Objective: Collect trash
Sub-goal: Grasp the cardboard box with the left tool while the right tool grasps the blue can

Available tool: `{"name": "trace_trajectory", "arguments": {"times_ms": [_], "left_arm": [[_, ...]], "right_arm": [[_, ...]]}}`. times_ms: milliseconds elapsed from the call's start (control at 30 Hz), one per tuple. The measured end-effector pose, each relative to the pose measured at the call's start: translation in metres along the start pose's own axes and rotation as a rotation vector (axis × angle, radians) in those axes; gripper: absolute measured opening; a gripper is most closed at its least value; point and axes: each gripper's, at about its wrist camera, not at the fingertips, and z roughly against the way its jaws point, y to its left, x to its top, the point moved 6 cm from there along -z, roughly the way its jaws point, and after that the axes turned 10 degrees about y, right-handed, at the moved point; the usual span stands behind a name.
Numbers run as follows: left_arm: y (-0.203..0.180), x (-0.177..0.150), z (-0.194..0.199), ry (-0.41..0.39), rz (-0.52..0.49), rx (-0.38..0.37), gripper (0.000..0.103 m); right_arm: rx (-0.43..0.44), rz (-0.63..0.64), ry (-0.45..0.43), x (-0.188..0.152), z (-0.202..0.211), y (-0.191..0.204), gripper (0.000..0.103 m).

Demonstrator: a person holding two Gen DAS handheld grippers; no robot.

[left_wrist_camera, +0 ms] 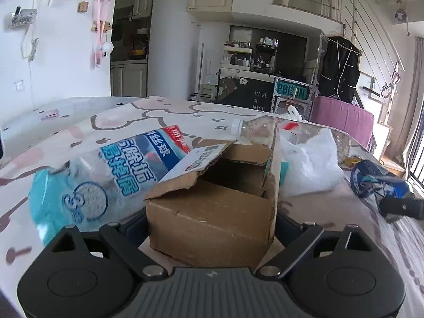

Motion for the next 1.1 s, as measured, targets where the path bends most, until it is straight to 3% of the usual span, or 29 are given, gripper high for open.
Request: {"name": "trace_trajectory", "arguments": {"times_ms": [400,467,633,833,900,1100], "left_arm": [[-0.037,-0.040,0.049,0.009,0.054,-0.055,0.094],[-0.044,-0.047,0.055,0.007,0.065,-0.058,0.094],[-0.057,-0.055,0.061,0.009,0.075,-0.045,0.094],[-0.068,-0.061,0.061,0.012,0.081,-0.038,0.094],[-0.070,-0.060,0.062,0.007,0.082,-0.038,0.094],[-0.080,-0.060,0.067,-0.021,0.057,-0.018,0.093]], "right_arm": [[0.070,0.029,0.035,-0.065,0.077,-0.022,0.072],[0.062,0.040,0.023,-0.064,0.081,-0.020,0.086],[0.037,0.006,0.017,-0.052,0.078,-0.013,0.093],[-0.024,-0.010,0.037,-0.045,0.061,-0.016,0.090],[-0.023,-0.001,0.046,-0.047,0.059,-0.017,0.084],[-0.023,0.075,0.048,-0.053,0.062,-0.011,0.082]]}}
